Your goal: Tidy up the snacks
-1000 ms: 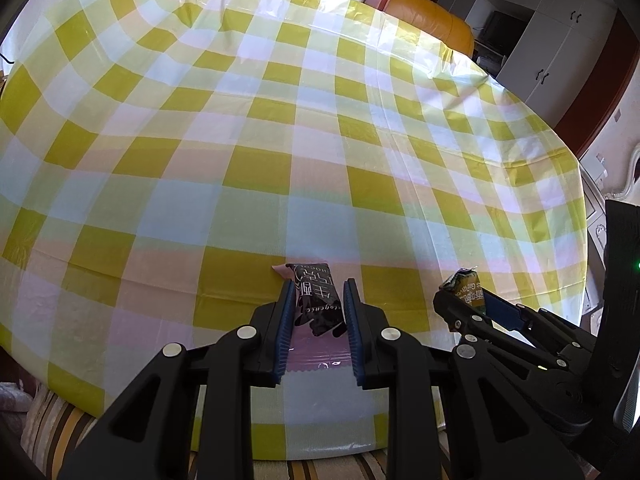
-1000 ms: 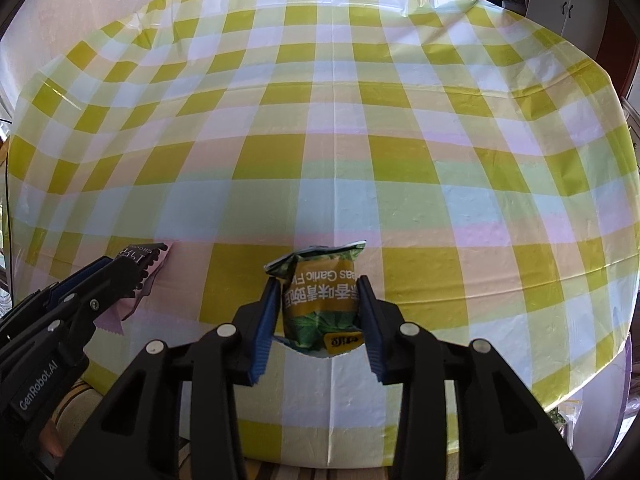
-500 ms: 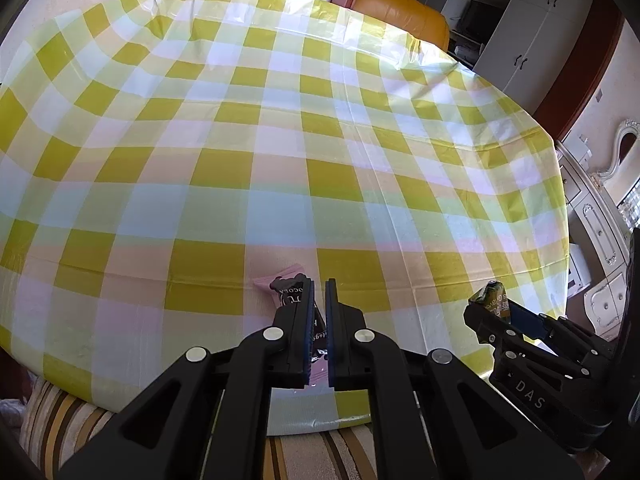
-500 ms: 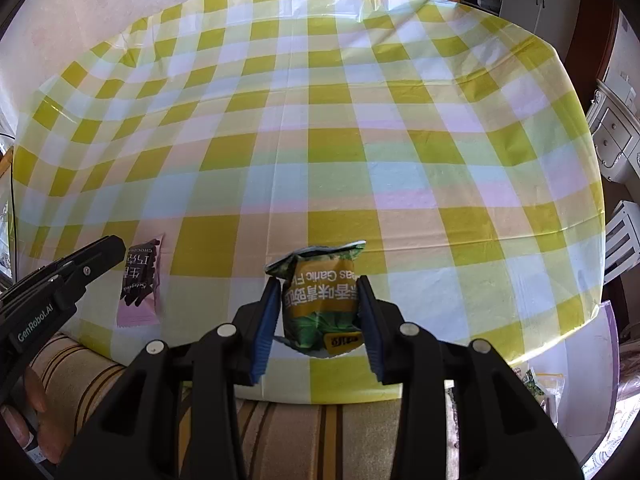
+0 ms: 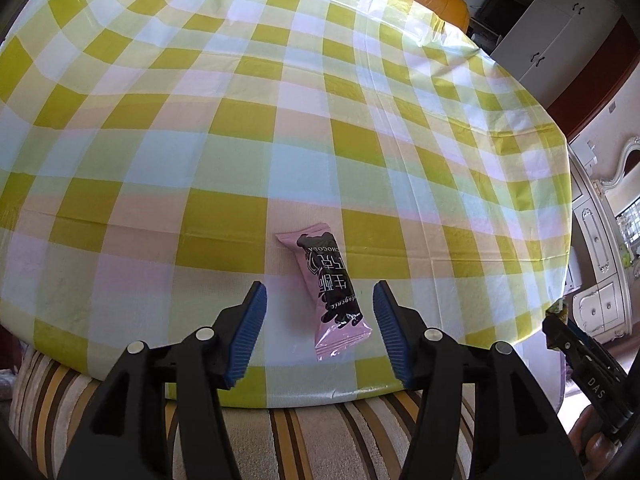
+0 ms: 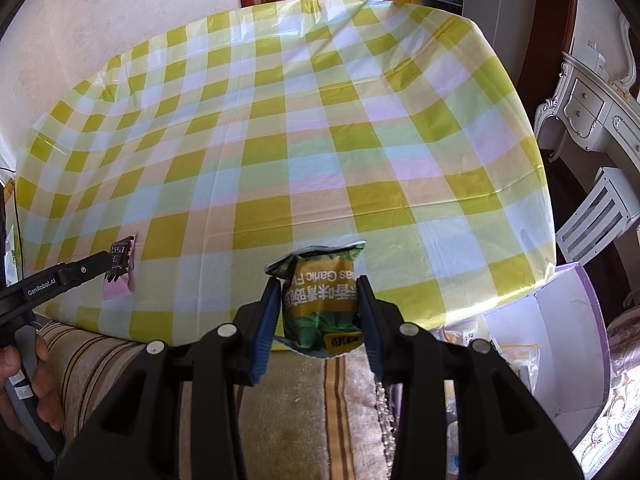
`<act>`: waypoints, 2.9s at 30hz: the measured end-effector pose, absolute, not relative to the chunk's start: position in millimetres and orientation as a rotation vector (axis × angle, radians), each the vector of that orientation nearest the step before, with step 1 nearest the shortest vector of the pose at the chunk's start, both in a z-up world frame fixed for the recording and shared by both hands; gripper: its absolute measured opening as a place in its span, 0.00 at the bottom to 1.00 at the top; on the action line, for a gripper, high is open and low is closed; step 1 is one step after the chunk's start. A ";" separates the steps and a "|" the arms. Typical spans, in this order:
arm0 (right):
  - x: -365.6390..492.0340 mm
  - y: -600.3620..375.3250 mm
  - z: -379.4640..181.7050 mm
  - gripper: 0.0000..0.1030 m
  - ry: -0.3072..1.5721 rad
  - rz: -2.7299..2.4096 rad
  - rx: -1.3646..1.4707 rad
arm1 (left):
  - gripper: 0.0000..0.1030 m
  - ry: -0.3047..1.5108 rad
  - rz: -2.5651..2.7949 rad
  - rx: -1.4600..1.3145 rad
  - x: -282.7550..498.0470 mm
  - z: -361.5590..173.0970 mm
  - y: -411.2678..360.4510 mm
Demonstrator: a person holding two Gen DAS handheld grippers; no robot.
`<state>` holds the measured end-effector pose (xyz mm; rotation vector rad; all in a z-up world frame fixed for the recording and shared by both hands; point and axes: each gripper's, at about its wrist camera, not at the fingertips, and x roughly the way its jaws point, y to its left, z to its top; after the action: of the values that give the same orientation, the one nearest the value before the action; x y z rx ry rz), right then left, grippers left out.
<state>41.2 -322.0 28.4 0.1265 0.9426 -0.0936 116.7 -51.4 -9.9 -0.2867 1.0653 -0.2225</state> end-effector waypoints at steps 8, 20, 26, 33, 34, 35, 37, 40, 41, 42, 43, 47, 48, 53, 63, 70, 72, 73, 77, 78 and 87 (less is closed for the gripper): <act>14.6 -369.5 24.1 0.37 0.923 -0.184 0.123 | 0.35 1.125 -0.153 -0.156 138.3 -18.5 -76.1; -9.5 -414.3 0.9 0.37 0.963 -0.291 0.148 | 0.17 1.085 -0.175 -0.015 130.5 -6.8 -114.4; -21.3 -429.8 -8.7 0.37 0.990 -0.349 0.141 | 0.17 1.052 -0.345 -0.039 110.8 10.5 -164.6; -38.1 -452.2 -21.4 0.37 1.028 -0.432 0.146 | 0.17 1.089 -0.620 -0.068 76.7 18.3 -243.9; -40.2 -455.3 -22.9 0.37 1.033 -0.442 0.147 | 0.17 1.103 -0.656 -0.069 71.5 16.9 -255.5; -42.3 -458.5 -24.2 0.37 1.037 -0.451 0.149 | 0.17 1.120 -0.691 -0.070 66.1 14.9 -266.6; -46.1 -464.4 -26.3 0.37 1.043 -0.473 0.149 | 0.17 1.169 -0.762 -0.082 56.8 8.5 -286.4; -51.0 -473.2 -29.8 0.38 1.056 -0.508 0.151 | 0.17 1.226 -0.818 -0.083 47.5 -0.7 -309.4; -52.5 -475.8 -30.9 0.38 1.060 -0.519 0.151 | 0.17 1.237 -0.832 -0.080 44.4 -2.6 -315.5; -54.4 -478.1 -31.9 0.39 1.063 -0.530 0.151 | 0.17 1.251 -0.845 -0.082 42.0 -4.6 -320.8; -56.1 -480.2 -32.8 0.39 1.067 -0.540 0.150 | 0.17 1.266 -0.855 -0.085 39.9 -7.2 -325.6; -61.2 -487.2 -35.5 0.40 1.076 -0.578 0.149 | 0.18 1.307 -0.880 -0.082 34.9 -16.4 -338.9; -62.3 -488.6 -35.5 0.45 1.077 -0.585 0.152 | 0.19 1.311 -0.878 -0.083 34.5 -17.7 -340.3; -65.3 -489.2 -31.8 0.66 1.070 -0.603 0.146 | 0.58 1.325 -0.848 -0.117 39.4 -21.8 -336.3; -73.5 -485.5 -27.1 0.74 1.083 -0.638 0.142 | 0.84 1.331 -0.871 -0.104 22.0 -16.2 -323.3; -87.3 -483.4 -22.2 0.74 1.093 -0.641 0.168 | 0.86 1.282 -0.847 -0.093 5.2 -6.1 -304.3; -90.4 -479.4 -21.1 0.74 1.102 -0.641 0.156 | 0.86 1.268 -0.832 -0.074 1.2 -4.7 -303.4; -92.7 -478.1 -20.6 0.74 1.106 -0.643 0.152 | 0.86 1.262 -0.826 -0.060 -1.5 -4.3 -302.9; -101.8 -475.4 -17.0 0.74 1.113 -0.654 0.156 | 0.86 1.255 -0.805 0.007 -7.8 -6.1 -307.2; -103.9 -475.3 -16.1 0.74 1.113 -0.655 0.157 | 0.86 1.253 -0.802 0.018 -8.6 -6.4 -307.8; -113.3 -480.5 -11.8 0.75 1.101 -0.657 0.168 | 0.87 1.235 -0.795 -0.016 -10.4 -8.0 -304.2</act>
<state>-113.3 -480.5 -11.8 0.1677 1.1013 -0.6565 -10.4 -304.2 -8.0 -0.0157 1.2354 -0.7947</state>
